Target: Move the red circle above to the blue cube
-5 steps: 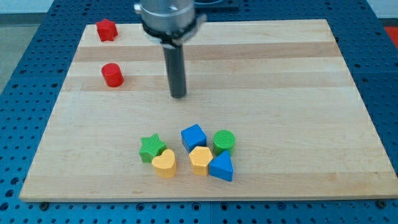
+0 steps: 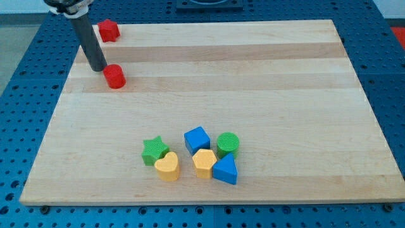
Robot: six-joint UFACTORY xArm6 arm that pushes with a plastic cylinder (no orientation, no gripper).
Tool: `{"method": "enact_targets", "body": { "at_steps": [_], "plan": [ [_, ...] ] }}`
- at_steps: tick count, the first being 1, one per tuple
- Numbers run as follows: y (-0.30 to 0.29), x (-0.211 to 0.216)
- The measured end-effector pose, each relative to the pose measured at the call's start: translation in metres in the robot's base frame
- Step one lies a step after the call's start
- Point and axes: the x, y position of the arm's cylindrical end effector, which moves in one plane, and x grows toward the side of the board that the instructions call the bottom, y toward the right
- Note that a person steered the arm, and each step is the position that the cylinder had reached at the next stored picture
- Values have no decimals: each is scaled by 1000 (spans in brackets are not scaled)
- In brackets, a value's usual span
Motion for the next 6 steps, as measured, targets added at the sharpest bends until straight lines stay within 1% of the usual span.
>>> {"method": "enact_targets", "body": {
  "at_steps": [1,2,3,4,6],
  "plan": [
    [11,13],
    [30,41],
    [48,60],
    [86,73],
    [149,74]
  ]
}}
